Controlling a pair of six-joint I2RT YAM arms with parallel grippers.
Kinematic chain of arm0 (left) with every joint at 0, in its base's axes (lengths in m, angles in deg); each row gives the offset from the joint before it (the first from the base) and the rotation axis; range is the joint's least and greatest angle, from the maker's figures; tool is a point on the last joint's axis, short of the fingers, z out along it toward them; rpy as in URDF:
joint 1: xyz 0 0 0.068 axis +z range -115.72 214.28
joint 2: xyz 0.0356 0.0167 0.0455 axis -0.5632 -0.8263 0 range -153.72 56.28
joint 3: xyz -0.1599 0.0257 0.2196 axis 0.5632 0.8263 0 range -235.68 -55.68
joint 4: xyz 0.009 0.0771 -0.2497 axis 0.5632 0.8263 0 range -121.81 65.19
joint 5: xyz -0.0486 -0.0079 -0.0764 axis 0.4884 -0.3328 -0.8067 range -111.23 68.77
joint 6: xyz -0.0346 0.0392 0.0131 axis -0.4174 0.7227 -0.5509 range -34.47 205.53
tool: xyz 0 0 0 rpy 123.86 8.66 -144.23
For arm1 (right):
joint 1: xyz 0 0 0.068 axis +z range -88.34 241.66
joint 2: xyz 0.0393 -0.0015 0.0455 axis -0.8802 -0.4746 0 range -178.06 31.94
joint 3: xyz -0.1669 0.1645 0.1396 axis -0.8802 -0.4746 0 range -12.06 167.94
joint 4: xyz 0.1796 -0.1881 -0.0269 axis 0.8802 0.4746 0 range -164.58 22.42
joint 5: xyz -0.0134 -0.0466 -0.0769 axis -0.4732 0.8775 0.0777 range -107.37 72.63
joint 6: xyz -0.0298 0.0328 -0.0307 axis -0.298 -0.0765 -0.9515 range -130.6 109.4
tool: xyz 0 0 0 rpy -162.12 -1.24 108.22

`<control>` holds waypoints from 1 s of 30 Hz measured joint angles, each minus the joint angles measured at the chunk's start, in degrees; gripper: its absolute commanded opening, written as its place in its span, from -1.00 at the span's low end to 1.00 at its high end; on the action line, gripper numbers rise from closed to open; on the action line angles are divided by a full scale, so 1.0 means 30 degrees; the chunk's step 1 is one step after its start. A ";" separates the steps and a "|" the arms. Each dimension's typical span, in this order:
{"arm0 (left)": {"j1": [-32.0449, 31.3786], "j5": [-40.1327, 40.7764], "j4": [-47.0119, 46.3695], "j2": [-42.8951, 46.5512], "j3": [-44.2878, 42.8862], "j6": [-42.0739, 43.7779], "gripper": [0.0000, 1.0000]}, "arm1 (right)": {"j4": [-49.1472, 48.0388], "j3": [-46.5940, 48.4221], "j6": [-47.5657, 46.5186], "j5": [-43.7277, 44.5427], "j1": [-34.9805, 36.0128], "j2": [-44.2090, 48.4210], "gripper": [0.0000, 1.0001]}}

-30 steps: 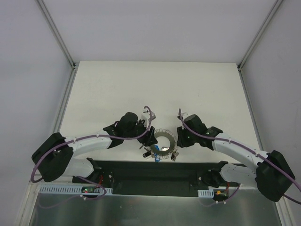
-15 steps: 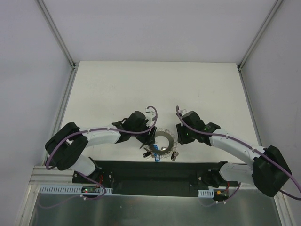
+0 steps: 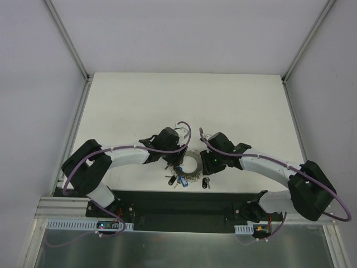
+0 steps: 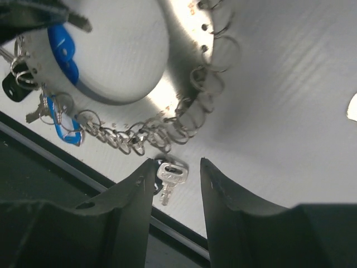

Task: Put the keys on the keyring

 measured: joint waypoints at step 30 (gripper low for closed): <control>0.3708 0.4459 -0.2463 1.1489 0.5960 0.2033 0.57 | -0.1705 0.4459 -0.7701 -0.0219 -0.0022 -0.1887 -0.23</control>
